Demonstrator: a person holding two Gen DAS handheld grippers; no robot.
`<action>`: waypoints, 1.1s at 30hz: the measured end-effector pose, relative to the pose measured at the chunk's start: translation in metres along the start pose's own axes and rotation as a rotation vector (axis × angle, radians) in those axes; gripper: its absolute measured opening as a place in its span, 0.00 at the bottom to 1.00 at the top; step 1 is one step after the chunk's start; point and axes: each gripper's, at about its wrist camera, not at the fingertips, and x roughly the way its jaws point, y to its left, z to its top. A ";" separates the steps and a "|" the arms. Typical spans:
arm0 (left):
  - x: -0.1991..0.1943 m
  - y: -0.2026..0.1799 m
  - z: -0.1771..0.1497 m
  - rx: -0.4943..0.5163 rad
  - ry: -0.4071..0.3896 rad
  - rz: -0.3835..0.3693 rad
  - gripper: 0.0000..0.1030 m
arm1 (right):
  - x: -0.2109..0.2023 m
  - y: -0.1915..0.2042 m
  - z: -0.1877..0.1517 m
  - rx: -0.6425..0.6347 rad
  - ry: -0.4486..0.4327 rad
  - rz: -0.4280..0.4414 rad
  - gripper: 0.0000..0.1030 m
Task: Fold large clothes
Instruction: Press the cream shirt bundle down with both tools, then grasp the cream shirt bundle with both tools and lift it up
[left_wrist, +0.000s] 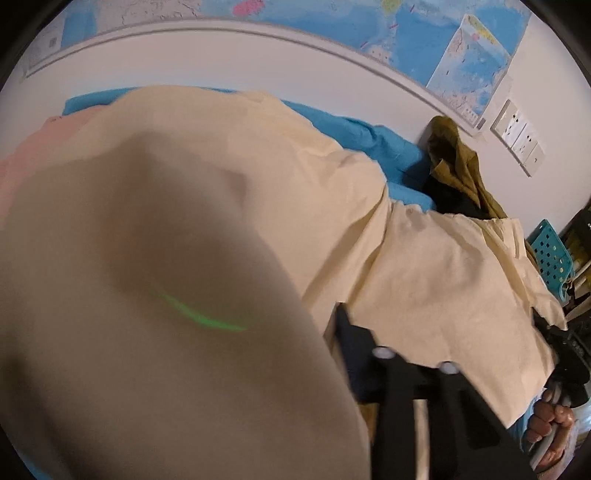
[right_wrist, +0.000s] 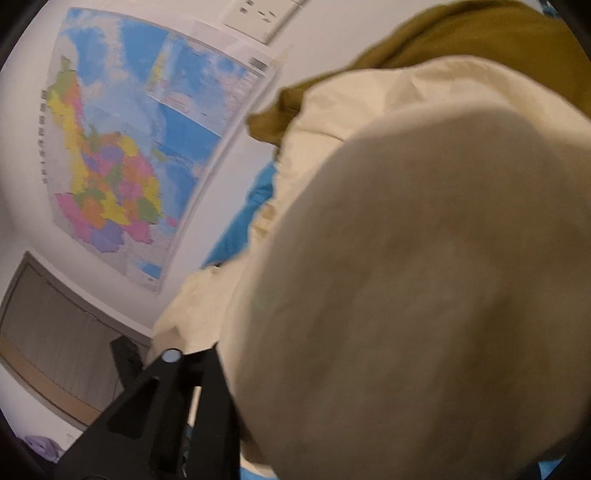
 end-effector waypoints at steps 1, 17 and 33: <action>-0.006 -0.001 -0.002 0.008 -0.006 -0.001 0.25 | -0.007 0.008 -0.001 -0.029 -0.010 0.005 0.14; 0.006 0.005 -0.009 0.038 0.007 -0.046 0.49 | 0.012 -0.009 -0.006 0.000 0.086 -0.027 0.29; -0.071 -0.014 0.015 0.146 -0.137 -0.079 0.14 | -0.037 0.107 0.023 -0.310 -0.051 0.085 0.11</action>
